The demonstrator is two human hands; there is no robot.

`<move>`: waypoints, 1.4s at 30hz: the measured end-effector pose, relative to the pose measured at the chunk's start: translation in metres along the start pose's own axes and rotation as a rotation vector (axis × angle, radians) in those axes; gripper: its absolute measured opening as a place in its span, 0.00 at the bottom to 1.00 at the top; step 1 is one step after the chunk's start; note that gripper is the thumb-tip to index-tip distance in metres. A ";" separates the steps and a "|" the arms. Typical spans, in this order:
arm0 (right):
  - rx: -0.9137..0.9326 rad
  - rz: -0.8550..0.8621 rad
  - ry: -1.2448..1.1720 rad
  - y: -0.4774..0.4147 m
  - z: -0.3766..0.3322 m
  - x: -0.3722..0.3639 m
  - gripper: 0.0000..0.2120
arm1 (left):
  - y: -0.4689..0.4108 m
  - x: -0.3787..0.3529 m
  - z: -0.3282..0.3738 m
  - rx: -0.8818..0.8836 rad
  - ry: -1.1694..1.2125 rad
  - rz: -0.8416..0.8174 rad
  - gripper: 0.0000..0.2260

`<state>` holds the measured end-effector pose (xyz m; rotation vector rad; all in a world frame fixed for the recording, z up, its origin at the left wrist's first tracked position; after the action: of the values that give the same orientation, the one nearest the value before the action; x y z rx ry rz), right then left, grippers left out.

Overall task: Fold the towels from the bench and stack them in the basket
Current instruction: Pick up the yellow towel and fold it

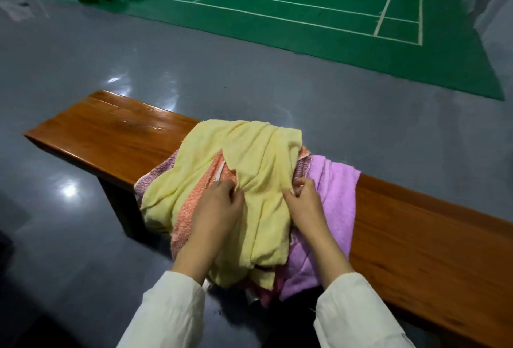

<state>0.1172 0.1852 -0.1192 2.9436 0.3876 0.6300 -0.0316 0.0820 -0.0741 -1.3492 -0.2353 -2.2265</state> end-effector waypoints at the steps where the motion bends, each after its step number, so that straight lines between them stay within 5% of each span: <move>1: -0.022 -0.008 -0.017 -0.001 0.002 0.002 0.08 | 0.000 0.004 0.000 0.013 0.055 0.034 0.10; 2: -0.042 -0.013 -0.046 -0.001 0.002 0.006 0.01 | 0.001 0.008 0.001 0.024 0.115 0.069 0.10; 5: -0.101 0.027 -0.208 0.003 -0.004 0.017 0.15 | 0.008 0.021 0.007 0.080 0.364 0.150 0.12; 7: -0.218 0.100 -0.618 0.011 -0.007 0.027 0.16 | 0.010 0.029 0.015 0.178 0.538 0.176 0.13; 10: -0.406 -0.095 -1.110 0.029 -0.019 0.036 0.16 | 0.010 0.025 0.020 0.455 0.757 0.043 0.15; 13: -0.433 -0.351 -1.002 0.050 -0.030 0.049 0.14 | 0.015 0.020 0.031 0.513 0.962 -0.252 0.17; 15: -0.463 -0.410 -0.978 0.063 -0.031 0.057 0.15 | 0.025 0.018 0.042 0.475 0.870 -0.402 0.19; 19: -0.382 -0.227 -1.049 0.077 -0.032 0.088 0.19 | 0.040 0.023 0.081 0.294 0.903 -0.322 0.04; 24: -0.201 -0.047 -1.033 0.101 -0.036 0.140 0.21 | 0.066 0.037 0.140 0.077 1.025 -0.378 0.06; 28: -0.142 0.039 -0.993 0.128 -0.036 0.173 0.16 | 0.080 0.042 0.163 -0.170 0.757 -0.548 0.13; 36: -0.070 0.514 -1.206 0.157 -0.012 0.238 0.06 | 0.057 0.071 0.164 -0.153 0.748 -0.168 0.07; 40: 0.056 0.561 -1.198 0.157 -0.022 0.248 0.08 | 0.036 0.061 0.160 -0.122 0.707 -0.166 0.16; 42: 0.076 0.513 -1.122 0.155 -0.027 0.238 0.08 | 0.029 0.047 0.157 -0.084 0.437 -0.238 0.26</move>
<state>0.3508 0.1011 0.0220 2.8770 -0.4624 -1.0265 0.0874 0.1047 0.0395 -0.8755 -0.1499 -2.6905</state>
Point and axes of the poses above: each hand's wrist, its own y-axis away from the middle knuckle, its own x-axis out of the back of the hand, z = x × y, the point moved 4 cm from there along -y, towards the middle knuckle, and after that the axes turned 6 degrees about -y, right-handed, at the moved point
